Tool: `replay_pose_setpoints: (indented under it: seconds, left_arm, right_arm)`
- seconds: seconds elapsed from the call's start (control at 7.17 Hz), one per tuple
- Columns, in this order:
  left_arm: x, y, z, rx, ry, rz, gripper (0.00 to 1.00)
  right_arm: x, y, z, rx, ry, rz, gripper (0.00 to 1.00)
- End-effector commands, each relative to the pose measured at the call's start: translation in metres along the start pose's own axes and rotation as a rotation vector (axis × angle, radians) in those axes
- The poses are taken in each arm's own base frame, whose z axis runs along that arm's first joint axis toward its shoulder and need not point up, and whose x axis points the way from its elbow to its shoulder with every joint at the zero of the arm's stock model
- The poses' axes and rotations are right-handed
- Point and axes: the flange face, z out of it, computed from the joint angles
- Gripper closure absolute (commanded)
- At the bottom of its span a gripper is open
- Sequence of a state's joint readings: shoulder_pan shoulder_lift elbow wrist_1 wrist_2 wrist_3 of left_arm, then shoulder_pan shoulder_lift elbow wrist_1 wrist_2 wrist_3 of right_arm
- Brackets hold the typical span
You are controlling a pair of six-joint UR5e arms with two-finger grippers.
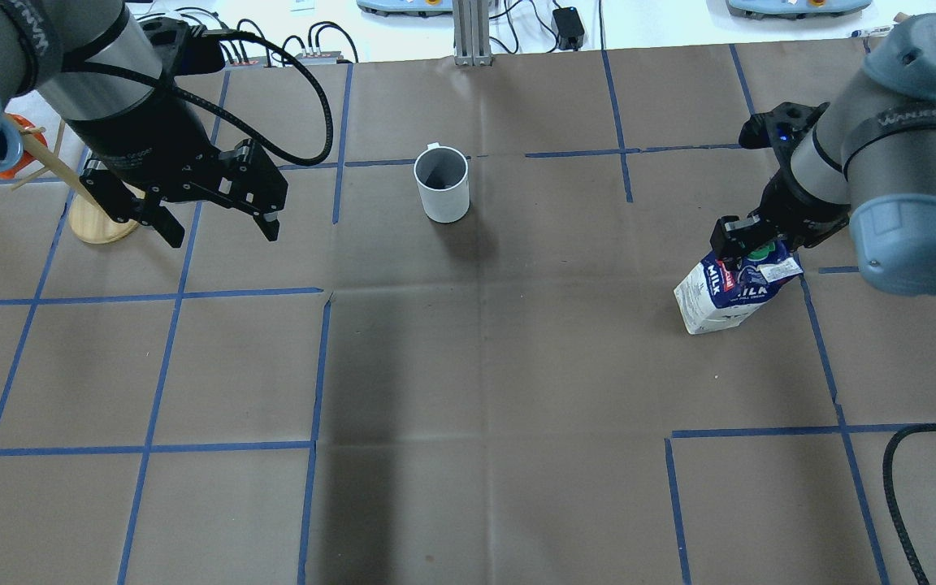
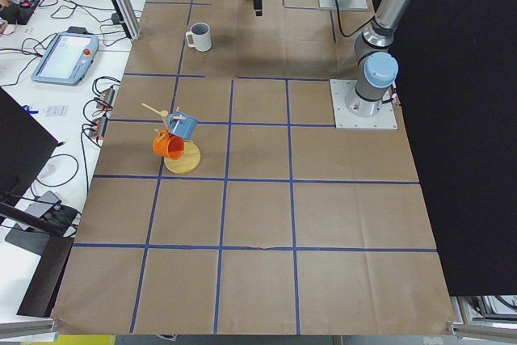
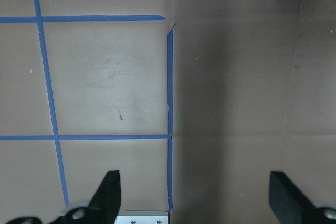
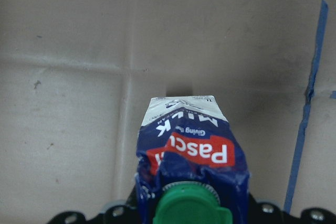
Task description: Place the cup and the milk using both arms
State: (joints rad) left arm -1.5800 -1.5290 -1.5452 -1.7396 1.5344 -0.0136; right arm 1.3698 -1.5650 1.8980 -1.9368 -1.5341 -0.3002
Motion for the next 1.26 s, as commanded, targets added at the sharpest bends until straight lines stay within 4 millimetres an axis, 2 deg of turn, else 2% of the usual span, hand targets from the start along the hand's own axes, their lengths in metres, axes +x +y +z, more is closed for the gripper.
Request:
replay_pose_setpoints:
  seconds: [0.0, 0.14, 0.28, 0.42, 0.84, 1.12]
  left_arm:
    - [0.000, 0.001, 0.000, -0.001, 0.000, 0.001, 0.00]
    - [0.000, 0.000, 0.000, 0.000, 0.000, 0.001, 0.00]
    - [0.000, 0.001, -0.001, 0.002, 0.000, 0.001, 0.00]
    - [0.000, 0.000, -0.001, 0.002, 0.000, 0.001, 0.00]
    - [0.000, 0.001, 0.000, 0.000, 0.000, 0.001, 0.00]
    - [0.000, 0.001, 0.000, 0.000, 0.000, 0.001, 0.00]
  right_arm:
    - [0.003, -0.021, -0.065, -0.031, -0.001, 0.060, 0.44]
    - [0.003, -0.030, -0.083, -0.054, -0.013, 0.130, 0.44]
    - [-0.002, -0.041, -0.084, -0.052, -0.015, 0.120, 0.44]
    - [-0.022, -0.052, -0.085, -0.046, -0.006, 0.124, 0.44]
    - [-0.101, -0.113, -0.075, -0.039, 0.000, 0.174, 0.44]
    - [-0.174, -0.173, -0.053, -0.027, -0.002, 0.200, 0.44]
